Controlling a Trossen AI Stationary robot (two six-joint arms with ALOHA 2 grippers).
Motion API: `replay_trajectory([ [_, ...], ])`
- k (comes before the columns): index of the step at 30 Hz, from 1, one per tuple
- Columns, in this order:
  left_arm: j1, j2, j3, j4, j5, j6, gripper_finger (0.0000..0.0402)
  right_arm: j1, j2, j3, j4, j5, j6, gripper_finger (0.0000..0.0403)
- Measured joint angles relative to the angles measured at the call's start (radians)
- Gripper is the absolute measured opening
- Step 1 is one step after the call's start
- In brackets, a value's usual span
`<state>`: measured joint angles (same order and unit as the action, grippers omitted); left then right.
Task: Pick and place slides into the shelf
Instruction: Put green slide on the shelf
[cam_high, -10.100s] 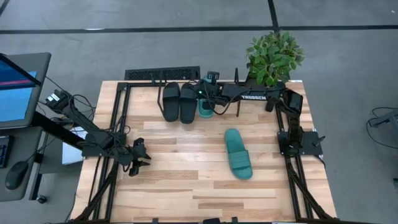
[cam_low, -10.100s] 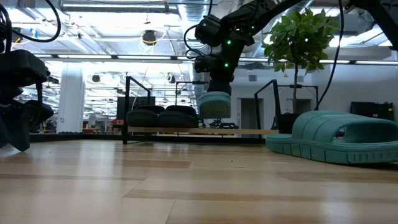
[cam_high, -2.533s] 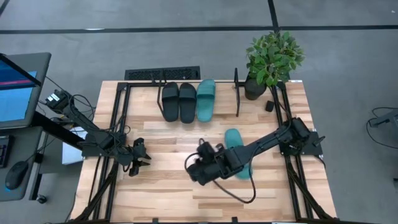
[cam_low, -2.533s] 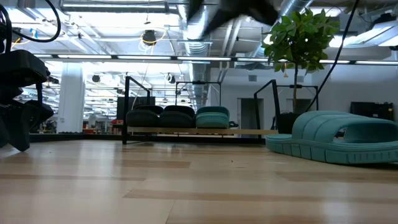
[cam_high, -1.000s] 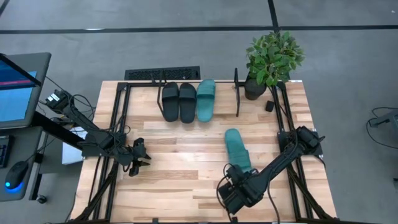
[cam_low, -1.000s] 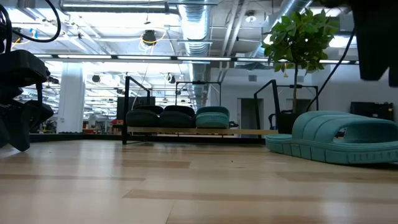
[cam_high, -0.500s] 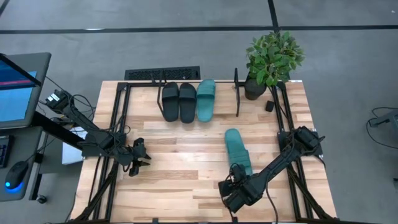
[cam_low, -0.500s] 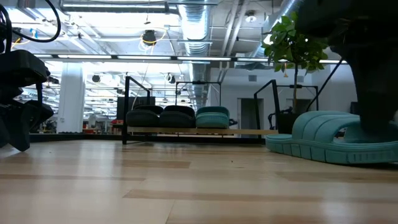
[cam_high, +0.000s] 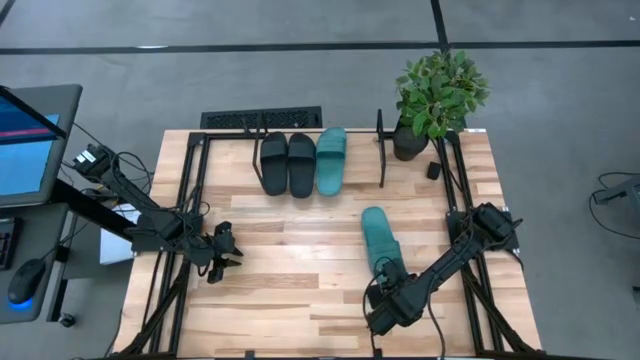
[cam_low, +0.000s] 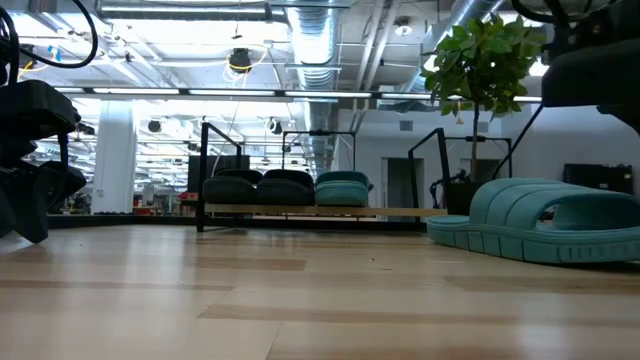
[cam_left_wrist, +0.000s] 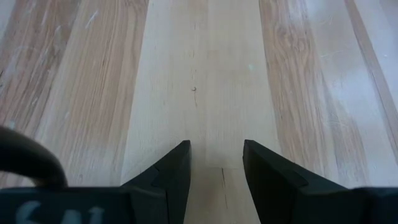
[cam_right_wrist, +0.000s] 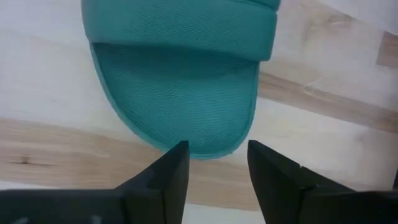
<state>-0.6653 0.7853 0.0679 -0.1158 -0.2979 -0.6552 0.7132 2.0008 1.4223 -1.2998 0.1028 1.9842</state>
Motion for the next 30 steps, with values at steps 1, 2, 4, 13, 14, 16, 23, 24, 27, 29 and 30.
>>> replay_trajectory([
  [1,0.0,0.0,0.0,0.0,0.0,0.0,0.0135,0.0,0.0,0.0,0.001,0.001,0.002,0.0152],
  [2,0.0,0.0,0.0,0.0,0.0,0.0,0.0135,0.0,0.0,0.0,0.006,0.001,0.006,0.015],
  [4,0.0,0.0,0.0,0.0,0.0,0.0,0.0135,0.0,0.0,0.0,0.033,0.011,0.005,0.0147],
  [13,0.0,0.0,0.0,0.0,0.0,0.0,0.0135,-0.002,0.0,0.0,0.127,0.058,-0.035,0.0151],
  [14,0.0,0.0,0.0,0.0,0.0,0.0,0.0135,-0.002,0.0,0.0,0.163,0.059,-0.064,0.0152],
  [16,0.0,0.0,0.0,0.0,0.0,0.0,0.0135,-0.002,0.0,0.0,0.225,0.059,-0.116,0.0154],
  [23,0.0,0.0,0.0,0.0,0.0,0.0,0.0135,-0.009,0.0,-0.045,0.246,0.047,-0.15,0.0145],
  [24,0.0,0.0,0.0,0.0,0.0,0.0,0.0135,-0.01,0.0,-0.057,0.25,0.037,-0.15,0.0143],
  [27,0.0,0.0,0.0,0.0,0.0,0.0,0.0135,-0.01,0.0,-0.079,0.226,-0.012,-0.16,0.0137],
  [29,0.0,0.0,0.0,0.0,0.0,0.0,0.0135,-0.01,0.0,-0.083,0.203,-0.039,-0.16,0.0134],
  [30,0.0,0.0,0.0,0.0,0.0,0.0,0.0135,-0.01,0.0,-0.083,0.178,-0.051,-0.159,0.0133],
])
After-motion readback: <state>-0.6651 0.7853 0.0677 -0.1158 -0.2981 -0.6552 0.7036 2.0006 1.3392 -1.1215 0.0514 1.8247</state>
